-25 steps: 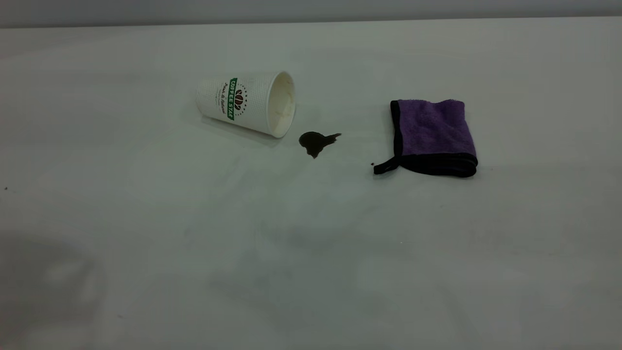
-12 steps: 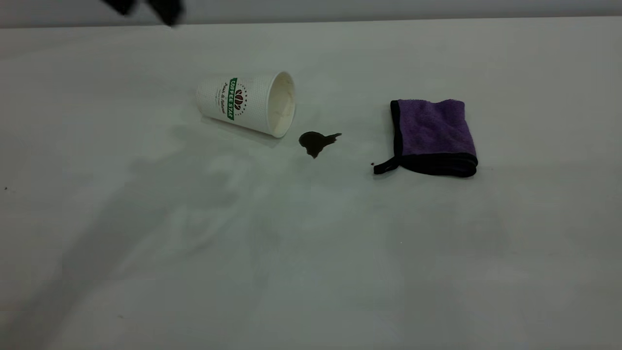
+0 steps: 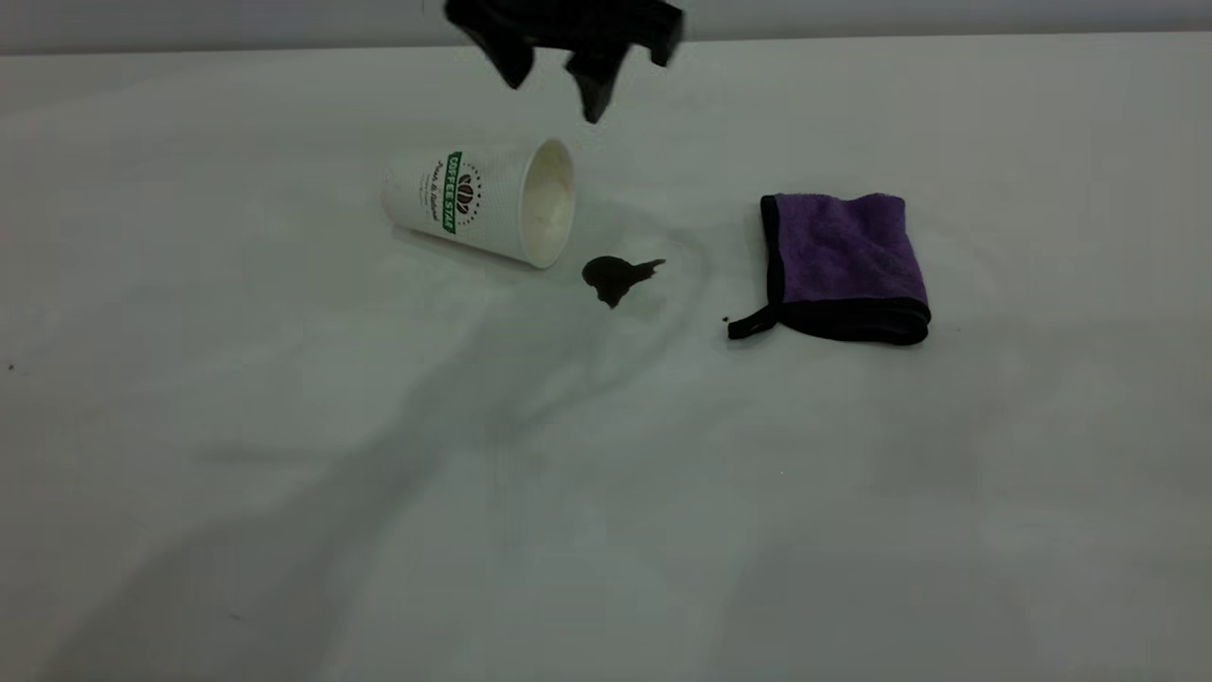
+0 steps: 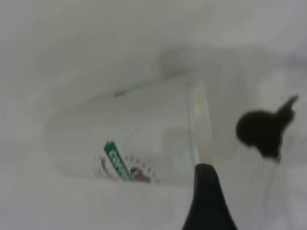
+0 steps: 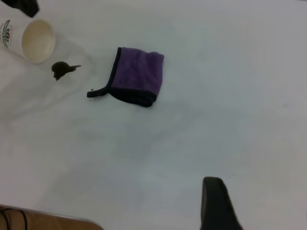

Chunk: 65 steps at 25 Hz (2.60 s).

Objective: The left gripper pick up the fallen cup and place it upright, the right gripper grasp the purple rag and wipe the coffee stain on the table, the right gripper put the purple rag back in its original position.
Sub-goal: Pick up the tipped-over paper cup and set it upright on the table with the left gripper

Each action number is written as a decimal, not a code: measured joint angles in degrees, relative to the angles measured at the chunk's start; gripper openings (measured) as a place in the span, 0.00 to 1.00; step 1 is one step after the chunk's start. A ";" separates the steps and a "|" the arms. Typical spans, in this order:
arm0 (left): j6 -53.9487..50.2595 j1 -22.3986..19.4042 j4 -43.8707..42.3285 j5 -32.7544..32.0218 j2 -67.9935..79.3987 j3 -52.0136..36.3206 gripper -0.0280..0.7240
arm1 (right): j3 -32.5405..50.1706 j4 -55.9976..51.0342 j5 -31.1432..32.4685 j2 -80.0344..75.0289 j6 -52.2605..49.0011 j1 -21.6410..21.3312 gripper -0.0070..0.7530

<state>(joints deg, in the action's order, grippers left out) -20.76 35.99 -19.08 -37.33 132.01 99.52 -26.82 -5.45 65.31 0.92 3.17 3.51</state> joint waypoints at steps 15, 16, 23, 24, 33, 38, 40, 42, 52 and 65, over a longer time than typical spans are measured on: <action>-18.88 0.75 -18.32 0.26 6.23 0.98 0.81 | 0.00 0.00 0.00 0.00 0.00 0.00 0.64; -18.88 0.75 -18.38 0.44 6.41 0.98 0.81 | 0.00 0.00 0.00 0.00 0.00 0.00 0.64; -19.12 0.75 -19.61 1.21 9.20 1.09 0.81 | 0.00 0.00 0.00 0.00 0.00 0.00 0.64; -19.12 0.75 -19.64 1.21 9.67 1.09 0.81 | 0.00 0.00 0.00 0.00 0.00 0.00 0.64; -23.28 0.75 -23.84 -0.43 11.08 1.09 0.73 | 0.00 0.00 0.00 0.00 0.00 0.00 0.64; -23.45 0.75 -24.04 -3.00 11.08 1.09 0.42 | 0.00 0.00 0.00 0.00 0.00 0.00 0.64; -23.45 0.75 -24.10 -4.82 11.08 1.09 0.27 | 0.00 0.00 0.00 0.00 0.00 0.00 0.64; -22.99 0.75 -24.64 -7.38 11.08 1.38 0.14 | 0.00 0.00 0.00 0.00 0.00 0.00 0.64; -4.80 -1.79 -17.55 -15.88 3.38 1.51 0.06 | 0.00 0.00 0.00 0.00 0.00 0.00 0.64; 32.21 -24.23 26.56 -20.03 1.66 5.54 0.06 | 0.00 0.00 0.00 0.00 0.00 0.00 0.64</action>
<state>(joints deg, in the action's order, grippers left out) 11.44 11.76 7.48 -57.35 133.68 105.06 -26.82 -5.45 65.31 0.92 3.17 3.51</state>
